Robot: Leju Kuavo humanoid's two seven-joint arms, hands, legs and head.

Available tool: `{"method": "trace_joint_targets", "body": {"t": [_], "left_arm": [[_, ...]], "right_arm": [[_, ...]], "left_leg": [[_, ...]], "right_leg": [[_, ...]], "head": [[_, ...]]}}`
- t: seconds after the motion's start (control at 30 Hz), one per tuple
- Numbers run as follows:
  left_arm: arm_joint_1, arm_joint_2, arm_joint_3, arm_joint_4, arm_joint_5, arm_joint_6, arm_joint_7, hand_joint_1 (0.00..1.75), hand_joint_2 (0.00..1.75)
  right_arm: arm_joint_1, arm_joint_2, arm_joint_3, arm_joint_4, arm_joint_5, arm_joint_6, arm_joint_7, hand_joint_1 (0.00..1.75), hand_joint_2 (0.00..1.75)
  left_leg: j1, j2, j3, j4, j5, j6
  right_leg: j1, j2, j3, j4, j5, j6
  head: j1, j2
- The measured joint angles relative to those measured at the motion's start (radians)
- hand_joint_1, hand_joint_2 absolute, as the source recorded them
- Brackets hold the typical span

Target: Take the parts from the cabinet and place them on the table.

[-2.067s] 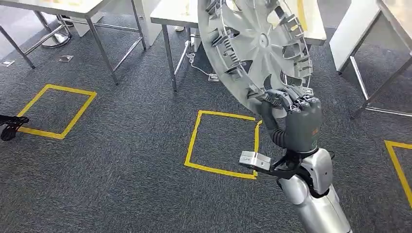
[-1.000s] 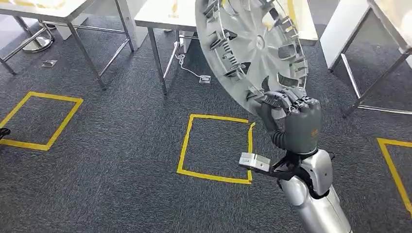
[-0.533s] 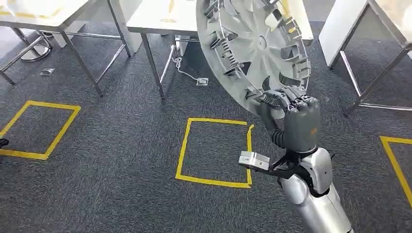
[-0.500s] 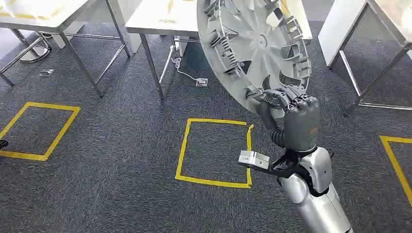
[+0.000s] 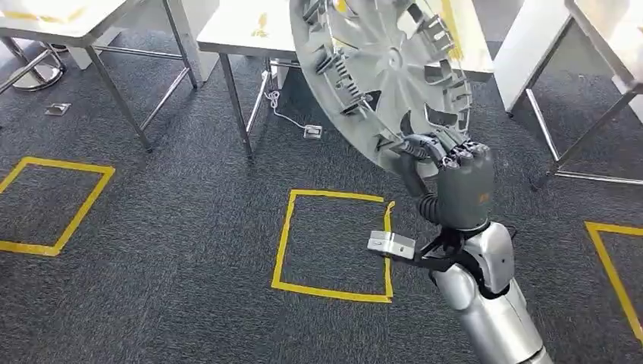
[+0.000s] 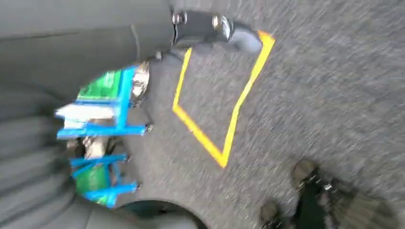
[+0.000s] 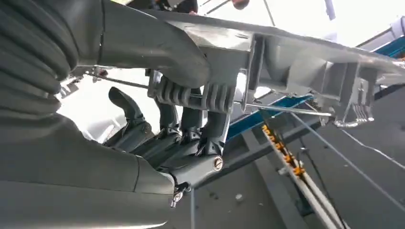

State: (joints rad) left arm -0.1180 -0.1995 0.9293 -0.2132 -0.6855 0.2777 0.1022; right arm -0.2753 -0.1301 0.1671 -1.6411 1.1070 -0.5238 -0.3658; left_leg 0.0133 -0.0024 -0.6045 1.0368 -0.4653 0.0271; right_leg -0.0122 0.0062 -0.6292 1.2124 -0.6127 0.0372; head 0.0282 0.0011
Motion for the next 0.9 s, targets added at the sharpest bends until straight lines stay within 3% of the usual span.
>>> {"method": "trace_joint_targets", "body": {"t": [0.03,0.07,0.1,0.13,0.2,0.23,0.27,0.37,0.4,0.43,0.47,0.53,0.57,0.6,0.63,0.7,0.73,0.77,0.87,0.9], "left_arm": [[0.000,0.000,0.000,0.000,0.000,0.000,-0.001,0.00,1.75],[0.000,0.000,0.000,0.000,0.000,0.000,-0.001,0.00,1.75],[0.002,0.000,0.000,0.000,-0.001,0.000,-0.001,0.00,1.75],[0.002,0.000,0.000,0.000,-0.001,0.000,0.002,0.00,1.75],[0.002,-0.001,0.000,0.000,-0.002,0.001,0.006,0.00,1.75],[0.003,-0.003,0.000,0.000,-0.002,0.001,0.006,0.00,1.75],[0.001,-0.004,0.000,0.001,-0.002,0.003,0.002,0.00,1.75],[0.000,-0.004,0.000,0.000,-0.003,0.004,-0.002,0.00,1.75],[-0.001,-0.003,0.000,0.000,-0.005,0.004,0.001,0.00,1.75],[-0.001,-0.003,0.000,0.000,-0.006,0.004,0.010,0.00,1.75],[-0.003,-0.003,0.000,0.000,-0.007,0.004,0.010,0.00,1.75],[-0.003,-0.002,0.000,0.000,-0.012,0.004,0.008,0.00,1.75],[-0.002,-0.002,0.000,0.000,-0.015,0.003,0.008,0.00,1.75],[0.000,-0.002,0.000,0.000,-0.018,0.003,0.009,0.00,1.75],[0.001,0.000,0.000,0.000,-0.018,0.003,0.016,0.00,1.75],[0.000,0.002,0.000,0.000,-0.019,0.003,0.016,0.00,1.75],[0.001,0.002,0.000,0.000,-0.019,0.002,0.016,0.00,1.75],[0.000,0.001,0.000,0.002,-0.018,-0.002,0.015,0.00,1.75],[-0.005,-0.003,0.000,0.002,-0.018,-0.003,0.004,0.00,1.75],[-0.006,-0.005,0.000,0.002,-0.018,-0.003,0.006,0.00,1.75]], "right_arm": [[0.000,0.000,0.000,0.003,0.000,0.000,-0.002,1.75,1.75],[0.001,0.000,0.002,0.005,-0.003,0.000,-0.002,1.75,1.75],[0.001,0.000,0.003,0.007,-0.005,0.000,-0.001,1.75,1.75],[0.001,-0.001,0.003,0.008,-0.010,0.000,-0.001,1.75,1.75],[0.000,-0.002,0.004,0.008,-0.014,0.001,-0.001,1.75,1.75],[0.000,-0.003,0.004,0.009,-0.016,0.000,-0.001,1.75,1.75],[-0.003,-0.003,0.004,0.009,-0.018,-0.002,-0.002,1.75,1.75],[-0.002,-0.005,0.006,0.010,-0.024,-0.008,-0.004,1.75,1.75],[-0.001,-0.005,0.006,0.009,-0.024,-0.008,-0.004,1.75,1.75],[-0.001,-0.005,0.006,0.009,-0.024,-0.009,-0.004,1.75,1.75],[-0.001,-0.005,0.006,0.009,-0.028,-0.009,-0.002,1.75,1.75],[0.004,-0.005,0.006,0.009,-0.027,-0.009,-0.003,1.75,1.75],[0.009,-0.005,0.006,0.009,-0.024,-0.008,-0.002,1.75,1.75],[0.014,-0.005,0.006,0.009,-0.022,-0.008,-0.001,1.75,1.75],[0.018,-0.005,0.007,0.008,-0.021,-0.007,-0.001,1.75,1.75],[0.022,-0.005,0.007,0.008,-0.019,-0.005,0.000,1.75,1.75],[0.023,-0.005,0.007,0.008,-0.018,-0.004,0.000,1.75,1.75],[0.023,-0.005,0.007,0.007,-0.017,-0.004,-0.001,1.75,1.75],[0.024,-0.005,0.008,0.002,-0.008,0.006,-0.001,1.75,1.75],[0.023,-0.005,0.008,0.002,-0.007,0.009,0.000,1.75,1.75]], "left_leg": [[-0.001,0.000,0.004,0.000,-0.006,0.001],[-0.002,0.000,0.010,0.000,-0.011,0.002],[-0.003,-0.001,0.018,0.000,-0.017,0.001],[-0.004,-0.002,0.029,0.000,-0.024,0.000],[-0.005,-0.004,0.053,0.000,-0.039,-0.005],[-0.004,-0.003,0.048,-0.001,-0.047,-0.008],[-0.010,-0.004,0.055,0.003,-0.052,-0.016],[-0.005,0.001,0.063,-0.011,-0.056,-0.031],[-0.010,0.002,0.064,-0.008,-0.064,-0.039],[-0.011,0.001,0.064,0.015,-0.074,-0.043],[-0.009,0.000,0.033,0.075,-0.101,-0.046],[-0.005,0.000,-0.063,0.236,-0.156,-0.052],[-0.005,0.000,-0.105,0.293,-0.163,-0.054],[-0.005,0.000,-0.126,0.308,-0.149,-0.055],[-0.004,0.000,-0.121,0.264,-0.098,-0.054],[-0.003,-0.001,-0.058,0.088,0.024,-0.052],[-0.001,-0.008,-0.035,0.012,0.054,-0.051],[-0.002,-0.018,-0.018,0.000,0.035,-0.048],[-0.008,-0.014,-0.024,0.002,0.026,-0.022],[-0.002,-0.012,-0.018,-0.002,0.025,-0.015]], "right_leg": [[0.001,0.000,-0.057,0.088,-0.024,0.000],[0.001,0.000,-0.095,0.135,-0.023,-0.001],[0.001,0.000,-0.106,0.128,0.006,-0.003],[0.002,0.000,-0.093,0.073,0.058,-0.007],[0.006,-0.001,-0.023,-0.111,0.177,-0.021],[0.011,-0.006,0.002,-0.168,0.191,-0.032],[0.018,-0.007,0.006,-0.188,0.179,-0.034],[0.022,0.000,0.005,-0.187,0.171,-0.043],[0.007,0.001,0.020,-0.201,0.174,-0.046],[0.005,0.000,0.032,-0.206,0.170,-0.051],[0.004,-0.002,0.039,-0.206,0.166,-0.057],[0.005,-0.002,0.050,-0.206,0.155,-0.060],[0.005,0.000,0.055,-0.205,0.149,-0.059],[0.004,0.002,0.063,-0.205,0.143,-0.059],[0.004,0.007,0.074,-0.205,0.135,-0.056],[0.001,0.014,0.096,-0.204,0.119,-0.049],[0.001,0.015,0.100,-0.203,0.111,-0.043],[0.008,0.021,0.096,-0.197,0.104,-0.035],[0.004,0.029,0.094,-0.205,0.103,-0.020],[0.004,0.031,0.098,-0.204,0.096,-0.014]], "head": [[0.000,0.000],[0.000,0.000],[0.000,0.000],[0.000,0.000],[0.000,0.000],[-0.001,0.000],[-0.002,0.000],[-0.004,0.000],[-0.003,0.000],[-0.007,0.000],[-0.011,0.000],[-0.011,0.000],[-0.012,0.000],[-0.012,0.000],[-0.012,0.000],[-0.012,0.000],[-0.013,0.000],[-0.018,0.000],[-0.014,0.000],[-0.015,0.000]]}}
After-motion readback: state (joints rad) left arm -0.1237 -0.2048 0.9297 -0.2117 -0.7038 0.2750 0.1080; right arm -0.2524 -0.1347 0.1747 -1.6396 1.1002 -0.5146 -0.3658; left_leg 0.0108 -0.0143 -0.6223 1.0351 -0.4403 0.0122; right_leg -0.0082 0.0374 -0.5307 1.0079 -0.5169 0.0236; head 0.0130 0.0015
